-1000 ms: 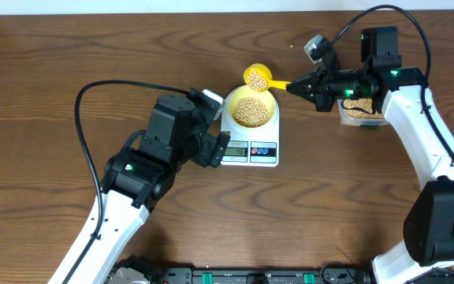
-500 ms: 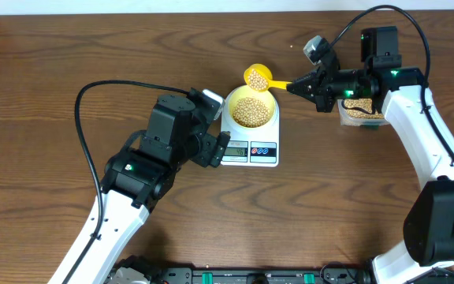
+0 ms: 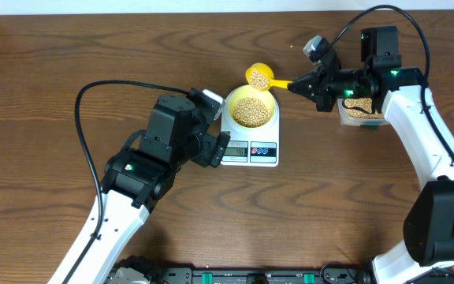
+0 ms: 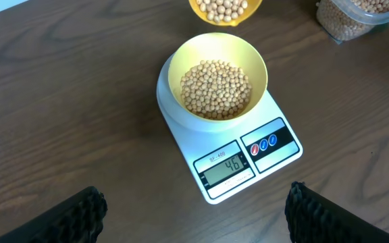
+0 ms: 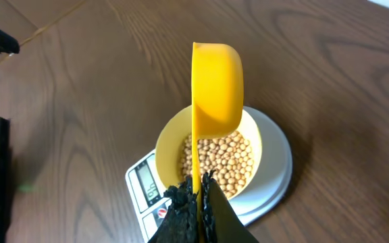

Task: Scoop item into bowl and weigh 50g on scale
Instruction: 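Tilt the scoop with the right gripper to pour beans into the bowl, then tilt the scoop further with the right gripper, shaking beans into the bowl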

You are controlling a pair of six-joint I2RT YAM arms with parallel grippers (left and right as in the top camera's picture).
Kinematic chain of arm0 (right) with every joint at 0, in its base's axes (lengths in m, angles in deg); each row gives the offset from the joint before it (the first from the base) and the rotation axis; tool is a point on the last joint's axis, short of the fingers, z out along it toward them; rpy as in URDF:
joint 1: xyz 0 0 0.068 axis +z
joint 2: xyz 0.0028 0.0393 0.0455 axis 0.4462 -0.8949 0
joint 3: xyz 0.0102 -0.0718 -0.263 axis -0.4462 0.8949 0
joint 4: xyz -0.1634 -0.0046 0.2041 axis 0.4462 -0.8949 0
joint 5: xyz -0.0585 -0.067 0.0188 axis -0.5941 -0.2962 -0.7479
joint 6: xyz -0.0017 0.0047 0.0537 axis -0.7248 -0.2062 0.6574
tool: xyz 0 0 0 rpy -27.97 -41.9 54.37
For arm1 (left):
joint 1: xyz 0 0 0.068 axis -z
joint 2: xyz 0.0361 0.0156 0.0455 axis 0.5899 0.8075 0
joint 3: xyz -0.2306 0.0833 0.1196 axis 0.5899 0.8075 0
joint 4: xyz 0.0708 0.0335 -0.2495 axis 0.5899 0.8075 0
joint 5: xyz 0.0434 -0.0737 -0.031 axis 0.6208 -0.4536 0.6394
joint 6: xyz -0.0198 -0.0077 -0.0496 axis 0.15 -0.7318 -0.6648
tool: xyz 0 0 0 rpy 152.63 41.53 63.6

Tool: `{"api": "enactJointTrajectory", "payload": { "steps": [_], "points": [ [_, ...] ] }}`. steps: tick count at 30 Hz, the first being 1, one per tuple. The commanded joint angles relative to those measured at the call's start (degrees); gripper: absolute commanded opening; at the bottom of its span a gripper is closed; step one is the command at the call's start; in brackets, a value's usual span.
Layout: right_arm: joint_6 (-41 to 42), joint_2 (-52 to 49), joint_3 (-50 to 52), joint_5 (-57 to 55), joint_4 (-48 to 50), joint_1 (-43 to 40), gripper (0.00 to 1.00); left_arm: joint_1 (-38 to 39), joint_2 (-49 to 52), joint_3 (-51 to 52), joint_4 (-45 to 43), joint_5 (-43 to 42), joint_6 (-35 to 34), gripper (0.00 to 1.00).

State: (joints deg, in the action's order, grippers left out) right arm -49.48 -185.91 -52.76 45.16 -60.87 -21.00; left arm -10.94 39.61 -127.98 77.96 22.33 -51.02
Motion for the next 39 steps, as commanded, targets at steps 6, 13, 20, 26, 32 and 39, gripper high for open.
{"api": "enactJointTrajectory", "payload": {
  "steps": [6,13,20,26,32,39],
  "points": [
    [-1.0,-0.5,0.3,0.3,0.8,0.2,0.01,-0.1,0.1,0.1,-0.1,-0.5,0.2,0.87],
    [-1.0,-0.5,0.3,0.3,1.0,0.2,0.01,-0.1,0.1,0.1,-0.1,-0.5,0.2,0.87],
    [-0.9,-0.5,0.3,0.3,1.2,0.2,0.01,-0.1,0.1,0.1,-0.1,-0.5,0.2,0.87],
    [-0.9,-0.5,0.3,0.3,1.1,0.2,0.01,-0.1,0.1,0.1,-0.1,-0.5,0.2,0.87],
    [-0.9,-0.5,0.3,0.3,1.1,0.2,0.02,-0.1,0.1,0.1,0.0,-0.5,0.2,0.86],
    [-0.9,-0.5,0.3,0.3,1.1,0.2,0.04,-0.1,0.1,0.1,-0.1,-0.5,0.2,0.87]
  ]
}}
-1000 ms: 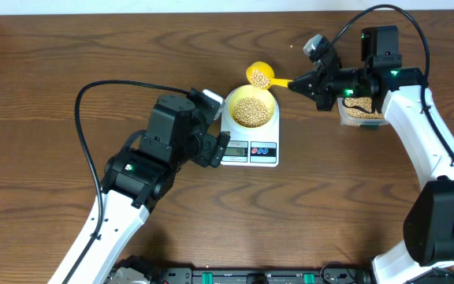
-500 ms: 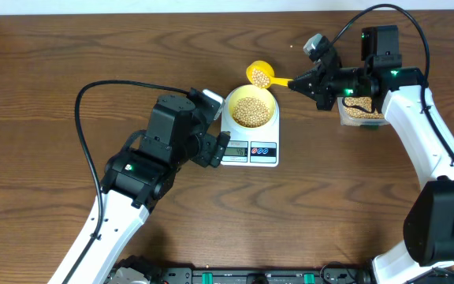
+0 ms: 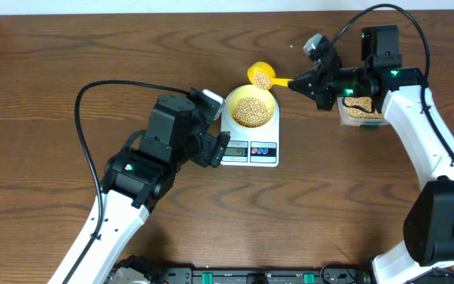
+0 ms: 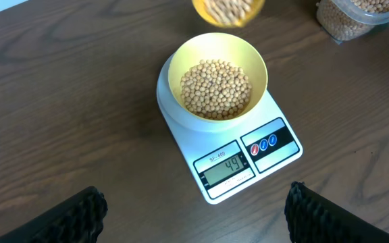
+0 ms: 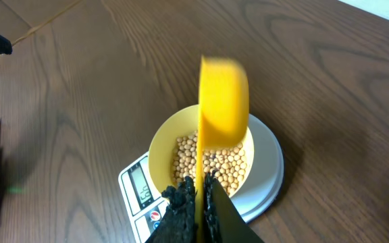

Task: Scoop item into bowl and weigh 50g on scale
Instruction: 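Tilt the scoop further with the right gripper, shaking beans into the bowl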

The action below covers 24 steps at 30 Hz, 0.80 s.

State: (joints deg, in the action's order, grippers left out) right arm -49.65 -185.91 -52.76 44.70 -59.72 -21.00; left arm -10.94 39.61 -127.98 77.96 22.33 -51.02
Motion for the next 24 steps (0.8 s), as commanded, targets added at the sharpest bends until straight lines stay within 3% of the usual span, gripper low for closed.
{"api": "enactJointTrajectory", "payload": {
  "steps": [1,11,15,24],
  "points": [
    [-0.8,-0.5,0.3,0.8,-0.1,0.2,0.04,-0.1,0.1,0.1,-0.1,-0.5,0.2,0.86],
    [-0.4,-0.5,0.3,0.8,0.0,0.2,0.01,-0.1,0.1,0.1,-0.1,-0.5,0.2,0.87],
    [6.6,-0.5,0.3,0.8,1.7,0.0,0.01,-0.1,0.1,0.1,-0.1,-0.5,0.2,0.87],
    [8.9,-0.5,0.3,0.8,3.3,-0.3,0.01,-0.1,0.1,0.1,-0.1,-0.5,0.2,0.87]
  ]
}}
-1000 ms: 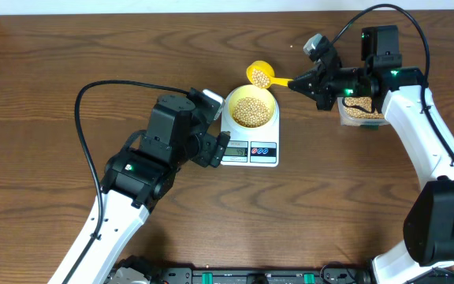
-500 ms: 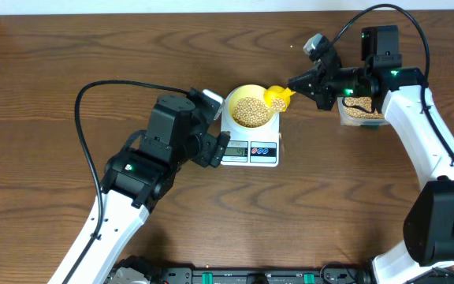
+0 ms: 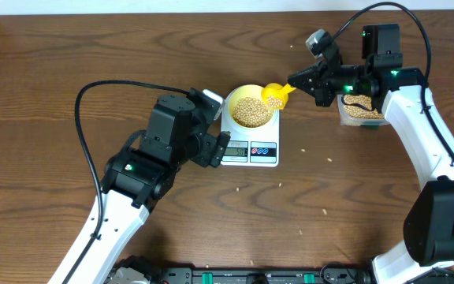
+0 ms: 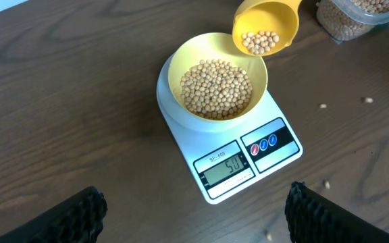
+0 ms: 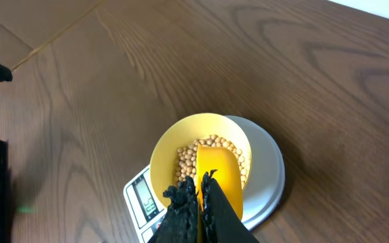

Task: Scoop item into bowl and weigh 50g on scale
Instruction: 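Tilt the scoop further with the right gripper, shaking beans into the bowl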

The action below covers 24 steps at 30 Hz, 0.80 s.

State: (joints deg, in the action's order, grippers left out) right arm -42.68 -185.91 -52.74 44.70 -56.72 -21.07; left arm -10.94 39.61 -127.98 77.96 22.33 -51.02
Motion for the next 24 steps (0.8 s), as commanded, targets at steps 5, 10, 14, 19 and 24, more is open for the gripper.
{"api": "enactJointTrajectory", "payload": {
  "steps": [5,10,14,19,24],
  "points": [
    [3.3,-0.5,0.3,0.8,1.4,-0.2,0.01,-0.1,0.1,0.1,-0.1,-0.5,0.2,0.86],
    [6.5,-0.5,0.3,0.8,2.9,-0.7,0.01,-0.1,0.1,0.1,-0.1,-0.5,0.2,0.87],
    [6.9,-0.5,0.3,0.8,3.0,-1.0,0.01,-0.1,0.1,0.1,-0.1,-0.5,0.2,0.86],
    [6.9,-0.5,0.3,0.8,3.2,-1.0,0.01,-0.1,0.1,0.1,-0.1,-0.5,0.2,0.86],
    [6.8,-0.5,0.3,0.8,3.7,-1.0,0.01,-0.1,0.1,0.1,0.0,-0.5,0.2,0.86]
  ]
}}
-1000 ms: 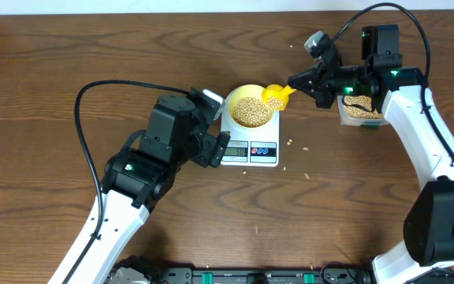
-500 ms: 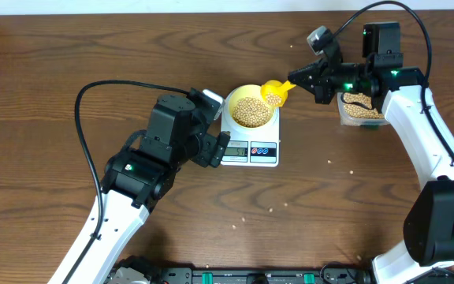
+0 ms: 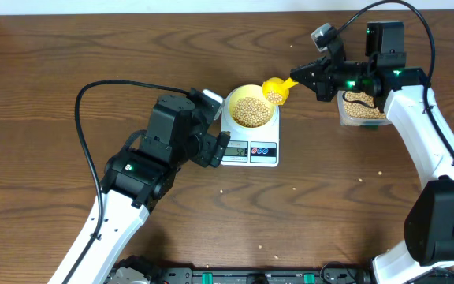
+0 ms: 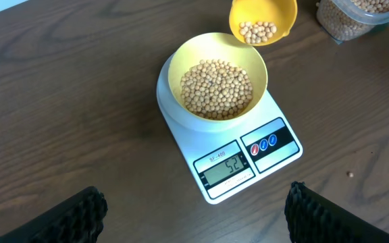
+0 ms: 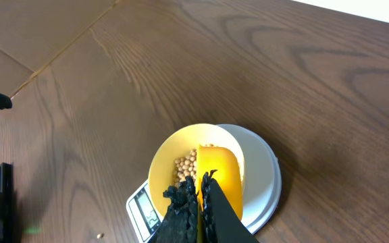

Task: Scoop item into bowl and weigh 50g on scale
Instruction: 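Tilt the scoop further with the right gripper, shaking beans into the bowl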

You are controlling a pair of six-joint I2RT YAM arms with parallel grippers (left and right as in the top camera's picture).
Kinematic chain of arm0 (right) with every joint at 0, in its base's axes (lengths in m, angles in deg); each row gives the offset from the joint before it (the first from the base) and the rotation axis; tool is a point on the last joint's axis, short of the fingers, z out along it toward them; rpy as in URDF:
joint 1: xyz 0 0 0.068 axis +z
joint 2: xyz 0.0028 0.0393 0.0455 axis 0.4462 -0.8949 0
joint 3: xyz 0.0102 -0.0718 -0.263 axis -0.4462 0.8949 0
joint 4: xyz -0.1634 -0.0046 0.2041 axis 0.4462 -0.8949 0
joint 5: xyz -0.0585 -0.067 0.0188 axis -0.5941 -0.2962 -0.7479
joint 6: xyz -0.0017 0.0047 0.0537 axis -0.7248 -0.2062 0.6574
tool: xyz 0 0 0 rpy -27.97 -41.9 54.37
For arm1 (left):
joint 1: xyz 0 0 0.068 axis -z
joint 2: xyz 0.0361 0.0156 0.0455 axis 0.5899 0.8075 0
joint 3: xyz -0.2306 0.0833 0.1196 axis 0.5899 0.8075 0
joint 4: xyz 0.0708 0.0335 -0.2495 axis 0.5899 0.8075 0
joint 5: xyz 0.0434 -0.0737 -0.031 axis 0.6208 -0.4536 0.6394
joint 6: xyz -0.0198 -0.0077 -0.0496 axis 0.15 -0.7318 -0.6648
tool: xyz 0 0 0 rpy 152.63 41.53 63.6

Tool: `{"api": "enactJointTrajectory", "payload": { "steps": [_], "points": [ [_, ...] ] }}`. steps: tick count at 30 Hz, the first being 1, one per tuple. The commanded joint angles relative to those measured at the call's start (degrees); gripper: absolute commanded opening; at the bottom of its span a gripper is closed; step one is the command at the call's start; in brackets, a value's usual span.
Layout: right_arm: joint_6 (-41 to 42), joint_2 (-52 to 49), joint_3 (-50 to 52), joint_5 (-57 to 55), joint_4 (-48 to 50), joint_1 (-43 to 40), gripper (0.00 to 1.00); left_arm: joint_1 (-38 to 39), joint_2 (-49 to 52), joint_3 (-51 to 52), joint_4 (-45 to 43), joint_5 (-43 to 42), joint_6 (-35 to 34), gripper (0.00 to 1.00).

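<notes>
A yellow bowl (image 3: 251, 110) of soybeans (image 4: 216, 88) stands on a white scale (image 3: 251, 146) whose display (image 4: 224, 165) reads 52. My right gripper (image 3: 307, 77) is shut on the handle of a yellow scoop (image 3: 275, 91), held level above the bowl's right rim with some beans in it. From the right wrist the scoop (image 5: 219, 174) shows over the bowl (image 5: 175, 160) in front of my gripper (image 5: 199, 187). My left gripper (image 4: 194, 212) hangs open just left of the scale, with nothing between its fingers.
A clear tub of soybeans (image 3: 361, 108) stands at the right of the scale, under the right arm. Loose beans (image 3: 294, 188) lie scattered on the brown wooden table (image 3: 46, 87) in front of and right of the scale.
The scoop has risen a little and turned more level, a bit further back over the bowl's right rim. The display went from 50 to 52. The left arm is unchanged.
The scoop was held behind the bowl with the display at 46, then blurred there with 49 showing. Then it was at the bowl's right rim with fewer beans, 50 showing and beans scattered on the table. Now the display reads 52.
</notes>
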State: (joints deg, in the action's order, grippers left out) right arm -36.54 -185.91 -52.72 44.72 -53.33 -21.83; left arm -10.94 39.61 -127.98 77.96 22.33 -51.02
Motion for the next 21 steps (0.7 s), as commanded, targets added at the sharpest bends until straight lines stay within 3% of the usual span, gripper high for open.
{"api": "enactJointTrajectory", "payload": {
  "steps": [1,11,21],
  "points": [
    [0.7,-0.5,0.3,0.8,0.4,-0.3,0.01,-0.1,0.1,0.1,0.0,-0.5,0.2,0.87],
    [1.7,-0.5,0.3,0.8,0.9,-0.3,0.01,-0.1,0.1,0.1,0.0,-0.5,0.2,0.87],
    [20.7,-0.5,0.3,3.7,9.6,-4.1,0.01,-0.1,0.1,0.1,0.0,-0.5,0.2,0.86]
  ]
}}
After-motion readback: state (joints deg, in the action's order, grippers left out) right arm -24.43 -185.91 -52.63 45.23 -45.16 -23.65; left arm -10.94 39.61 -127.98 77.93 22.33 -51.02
